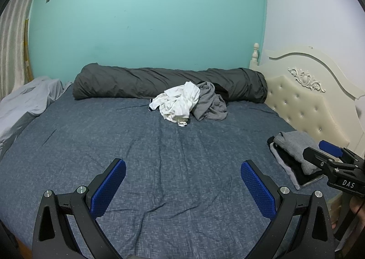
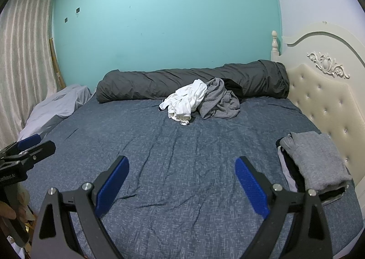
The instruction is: Fold clothes
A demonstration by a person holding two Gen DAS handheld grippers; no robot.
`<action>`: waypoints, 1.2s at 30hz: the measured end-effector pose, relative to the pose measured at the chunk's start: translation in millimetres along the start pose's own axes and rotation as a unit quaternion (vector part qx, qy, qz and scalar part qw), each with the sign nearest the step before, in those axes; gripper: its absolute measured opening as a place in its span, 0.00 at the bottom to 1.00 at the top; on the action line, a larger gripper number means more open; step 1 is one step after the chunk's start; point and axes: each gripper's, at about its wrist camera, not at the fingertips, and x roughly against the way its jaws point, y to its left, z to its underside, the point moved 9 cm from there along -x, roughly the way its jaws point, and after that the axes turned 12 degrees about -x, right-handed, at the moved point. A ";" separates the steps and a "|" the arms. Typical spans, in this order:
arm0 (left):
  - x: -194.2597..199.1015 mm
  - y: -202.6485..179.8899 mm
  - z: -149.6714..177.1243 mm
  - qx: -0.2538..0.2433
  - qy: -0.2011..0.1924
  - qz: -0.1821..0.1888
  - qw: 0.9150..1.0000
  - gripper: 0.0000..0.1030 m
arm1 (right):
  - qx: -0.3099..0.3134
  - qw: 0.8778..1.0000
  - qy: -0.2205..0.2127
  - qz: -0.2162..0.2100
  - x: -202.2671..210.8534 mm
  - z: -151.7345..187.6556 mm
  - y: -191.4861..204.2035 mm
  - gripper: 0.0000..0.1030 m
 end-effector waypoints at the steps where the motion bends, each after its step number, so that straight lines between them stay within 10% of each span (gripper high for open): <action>1: 0.2 -0.9 -0.5 0.000 0.000 0.000 1.000 1.00 | 0.000 1.000 0.000 0.000 0.0 -0.1 -0.3 0.92; 36: -70.0 12.8 23.0 0.024 0.028 0.007 0.999 1.00 | -0.011 0.999 0.040 0.011 -53.8 16.1 -21.2 0.92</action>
